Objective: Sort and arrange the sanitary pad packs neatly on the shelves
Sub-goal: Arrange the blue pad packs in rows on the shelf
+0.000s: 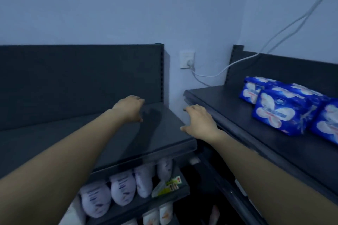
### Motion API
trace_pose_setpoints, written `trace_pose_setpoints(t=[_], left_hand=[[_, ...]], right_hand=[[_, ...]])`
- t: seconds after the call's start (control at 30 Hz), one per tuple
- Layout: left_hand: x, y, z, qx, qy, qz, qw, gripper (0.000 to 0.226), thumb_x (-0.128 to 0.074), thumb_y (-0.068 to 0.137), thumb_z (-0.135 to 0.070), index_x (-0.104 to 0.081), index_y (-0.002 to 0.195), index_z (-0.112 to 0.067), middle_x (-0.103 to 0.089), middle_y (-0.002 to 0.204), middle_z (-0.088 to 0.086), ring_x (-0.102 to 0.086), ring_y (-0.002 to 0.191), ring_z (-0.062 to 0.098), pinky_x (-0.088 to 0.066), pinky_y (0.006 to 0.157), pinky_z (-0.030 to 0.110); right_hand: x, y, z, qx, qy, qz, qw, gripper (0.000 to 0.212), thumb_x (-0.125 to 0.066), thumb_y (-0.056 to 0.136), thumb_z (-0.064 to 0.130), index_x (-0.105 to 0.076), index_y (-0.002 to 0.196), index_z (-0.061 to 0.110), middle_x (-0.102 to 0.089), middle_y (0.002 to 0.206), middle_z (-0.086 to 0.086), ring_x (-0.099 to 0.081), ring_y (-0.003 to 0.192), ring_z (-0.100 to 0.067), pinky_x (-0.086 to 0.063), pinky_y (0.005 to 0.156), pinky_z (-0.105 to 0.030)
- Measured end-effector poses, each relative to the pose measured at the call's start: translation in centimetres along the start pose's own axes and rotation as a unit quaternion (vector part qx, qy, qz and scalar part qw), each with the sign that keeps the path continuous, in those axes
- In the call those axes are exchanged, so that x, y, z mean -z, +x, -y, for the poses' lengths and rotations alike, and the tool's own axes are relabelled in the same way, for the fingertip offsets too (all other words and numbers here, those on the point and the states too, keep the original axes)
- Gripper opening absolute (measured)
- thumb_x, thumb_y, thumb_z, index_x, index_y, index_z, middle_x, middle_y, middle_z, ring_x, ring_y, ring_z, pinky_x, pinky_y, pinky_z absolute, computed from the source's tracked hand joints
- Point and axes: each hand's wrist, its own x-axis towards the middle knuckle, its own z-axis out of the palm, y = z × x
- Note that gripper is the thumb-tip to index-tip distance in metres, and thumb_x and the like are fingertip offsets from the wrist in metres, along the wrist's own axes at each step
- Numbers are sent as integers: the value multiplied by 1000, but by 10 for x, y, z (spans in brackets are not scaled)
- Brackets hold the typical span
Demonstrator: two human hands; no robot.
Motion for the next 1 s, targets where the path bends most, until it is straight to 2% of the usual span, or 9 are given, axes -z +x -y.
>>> trace_pose_setpoints(t=[0.23, 0.5, 0.83, 1.0], left_hand=[[-7, -124, 125, 135, 23, 15, 990, 70, -70, 85, -38, -38, 141, -10, -42, 143, 7, -34, 136, 24, -38, 107, 42], [-10, -283, 253, 259, 39, 32, 965, 76, -72, 82, -41, -38, 142, -10, -43, 142, 7, -34, 136, 24, -38, 107, 41], [-12, -469, 381, 369, 60, 49, 926, 65, -70, 82, -37, -43, 136, -11, -47, 136, 7, -40, 130, 25, -43, 102, 42], [-14, -539, 430, 420, 64, 54, 904, 68, -70, 82, -38, -42, 139, -12, -46, 139, 7, -40, 132, 24, -42, 104, 42]], right_hand=[[-31, 10, 139, 103, 14, 59, 993, 71, -69, 85, 39, -35, 144, 18, -38, 144, -7, -30, 136, -25, -35, 107, -39], [-69, -18, 321, 225, 32, 106, 968, 72, -68, 86, 41, -34, 145, 19, -35, 147, -6, -27, 139, -24, -33, 108, -38], [-111, -75, 523, 327, 57, 124, 935, 70, -69, 83, 44, -39, 142, 20, -41, 142, -5, -31, 136, -24, -36, 107, -38], [-128, -95, 602, 370, 66, 135, 917, 69, -68, 83, 44, -40, 141, 20, -42, 141, -6, -32, 135, -25, -37, 106, -40]])
